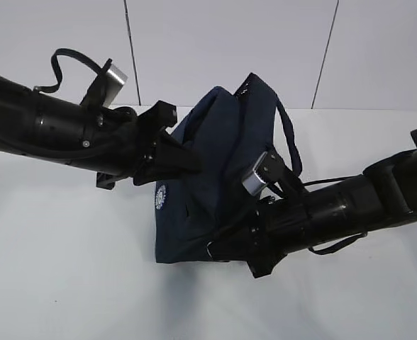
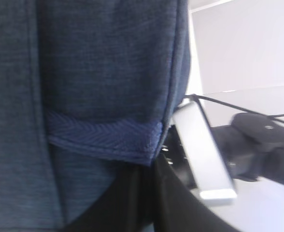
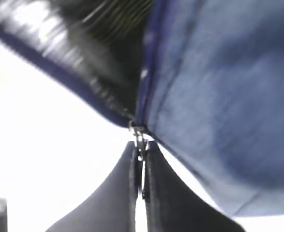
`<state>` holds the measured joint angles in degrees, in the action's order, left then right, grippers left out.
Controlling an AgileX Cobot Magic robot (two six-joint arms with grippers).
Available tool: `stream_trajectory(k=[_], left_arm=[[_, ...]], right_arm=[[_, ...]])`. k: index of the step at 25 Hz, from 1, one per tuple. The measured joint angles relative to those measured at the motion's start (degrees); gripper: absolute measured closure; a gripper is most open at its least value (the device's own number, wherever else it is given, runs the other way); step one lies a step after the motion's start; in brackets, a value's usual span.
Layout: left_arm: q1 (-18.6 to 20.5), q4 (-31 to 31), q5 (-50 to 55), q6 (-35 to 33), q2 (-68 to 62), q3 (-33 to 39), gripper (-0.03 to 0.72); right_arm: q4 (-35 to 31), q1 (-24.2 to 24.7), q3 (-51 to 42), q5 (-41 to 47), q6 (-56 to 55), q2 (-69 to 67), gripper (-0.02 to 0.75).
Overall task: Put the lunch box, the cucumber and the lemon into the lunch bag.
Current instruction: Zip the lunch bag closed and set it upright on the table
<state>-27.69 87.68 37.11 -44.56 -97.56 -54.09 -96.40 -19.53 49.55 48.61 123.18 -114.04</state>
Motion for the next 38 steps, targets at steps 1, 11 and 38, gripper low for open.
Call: stream_trajectory(k=[1,11,38], left_arm=[[0.0,-0.9,-0.9,0.0,0.0,0.0,0.678],[0.0,-5.0,-6.2,-0.1,0.0,0.0,0.644],[1.0,-9.4,-4.6,-22.8,5.2,1.1,0.268]], right_arm=[[0.6,0.0,0.0,-0.3,-0.4,0.6,0.717],[10.2,0.0,0.0,-2.8,-5.8,4.4,0.717],[15.5,-1.2,0.9,-0.8,-10.3,7.3,0.717]])
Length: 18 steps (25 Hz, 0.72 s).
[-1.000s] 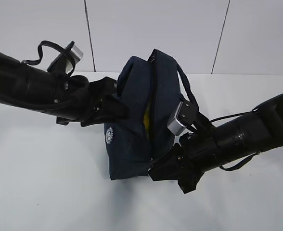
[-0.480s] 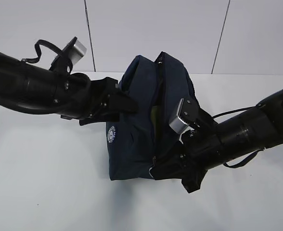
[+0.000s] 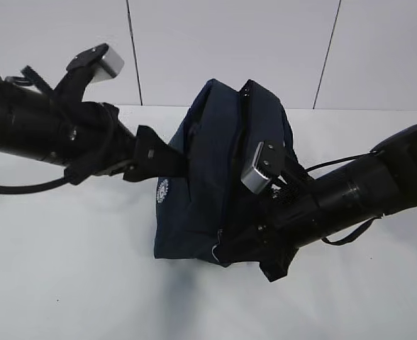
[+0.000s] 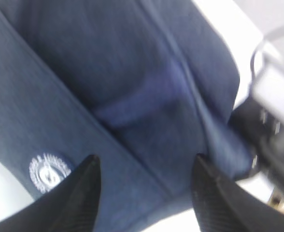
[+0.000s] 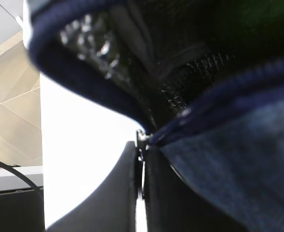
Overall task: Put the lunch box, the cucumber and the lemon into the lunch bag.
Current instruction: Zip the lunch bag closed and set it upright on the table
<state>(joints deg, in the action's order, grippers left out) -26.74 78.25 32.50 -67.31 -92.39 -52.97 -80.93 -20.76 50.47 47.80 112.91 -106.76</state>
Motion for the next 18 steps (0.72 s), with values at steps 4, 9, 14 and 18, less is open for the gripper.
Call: stream_trajectory(k=[4,9,14,18], left_arm=[[-0.1,-0.3,1.4,-7.2,0.3,2.1,0.268],[-0.1,0.0,2.7,-16.9,1.3,6.2,0.268],[-1.6,2.6,2.4,-25.8,1.3,8.2,0.268],[-5.4,4.1,-1.7,-31.8,0.9,8.2,0.268]], right_arm=[[0.2,-0.2,0.6,0.0,-1.3,0.0,0.717],[0.4,-0.2,0.6,0.0,-1.7,0.0,0.717],[0.8,-0.2,0.6,0.0,-2.6,0.0,0.717],[1.5,-0.2,0.7,0.0,-3.6,0.0,0.717]])
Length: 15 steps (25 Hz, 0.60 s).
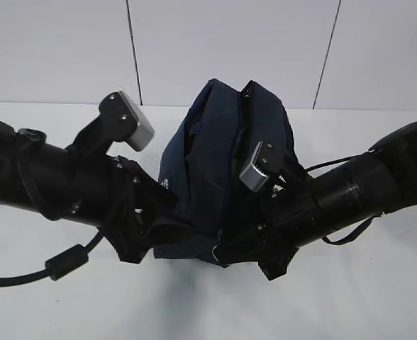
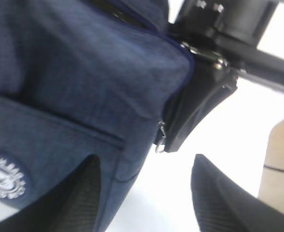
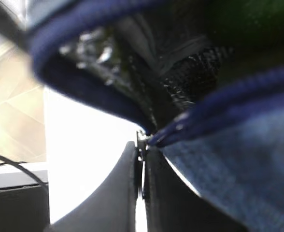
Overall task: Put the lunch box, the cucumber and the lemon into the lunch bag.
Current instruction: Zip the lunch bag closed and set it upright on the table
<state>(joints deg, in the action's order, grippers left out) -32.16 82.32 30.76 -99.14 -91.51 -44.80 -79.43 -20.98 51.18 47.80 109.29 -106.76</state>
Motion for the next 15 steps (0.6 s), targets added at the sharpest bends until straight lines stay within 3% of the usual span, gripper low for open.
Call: stream_trajectory(k=[5,15], left_arm=[[-2.9,2.9,-4.0,-4.1,-2.5,0.0,0.267],[-3.0,8.4,-6.9,-6.7,-4.4,0.0,0.303]], right_arm=[[0.5,0.0,0.1,0.0,-0.4,0.0,0.717],[0.9,0.0,0.1,0.8,-0.6,0.0,0.717]])
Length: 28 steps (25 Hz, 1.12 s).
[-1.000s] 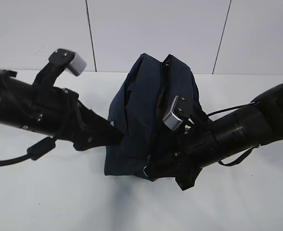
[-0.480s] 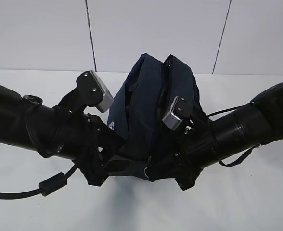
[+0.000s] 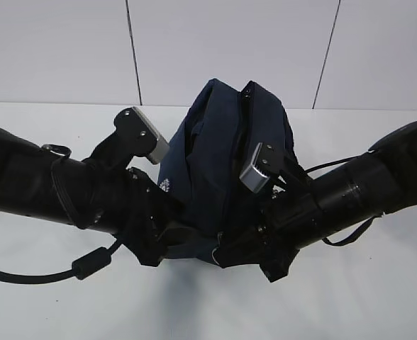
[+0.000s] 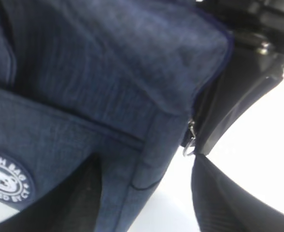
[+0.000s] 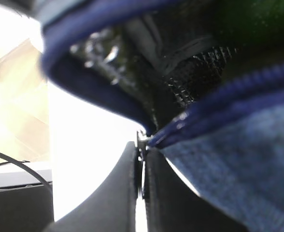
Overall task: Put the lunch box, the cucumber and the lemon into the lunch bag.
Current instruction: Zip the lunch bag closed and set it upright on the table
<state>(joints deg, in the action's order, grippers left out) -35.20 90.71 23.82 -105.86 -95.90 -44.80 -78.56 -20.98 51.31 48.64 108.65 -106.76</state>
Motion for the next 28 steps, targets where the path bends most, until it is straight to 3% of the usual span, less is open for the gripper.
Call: stream_trajectory(k=[5,13,22,28], left_arm=[[0.0,1.3,-0.2,0.0,-0.3,0.0,0.393],[0.0,2.2,-0.2,-0.1,-0.3,0.0,0.651],[0.0,3.2,-0.2,-0.1,-0.3,0.0,0.676],[0.0,3.4,-0.2,-0.1,-0.3,0.0,0.678]], right_arm=[[0.1,0.0,0.0,0.1,0.0,0.0,0.717],[0.1,0.0,0.1,0.1,0.0,0.0,0.717],[0.1,0.0,0.3,1.0,-0.6,0.1,0.717],[5.6,0.0,0.6,1.1,-4.8,2.0,0.718]])
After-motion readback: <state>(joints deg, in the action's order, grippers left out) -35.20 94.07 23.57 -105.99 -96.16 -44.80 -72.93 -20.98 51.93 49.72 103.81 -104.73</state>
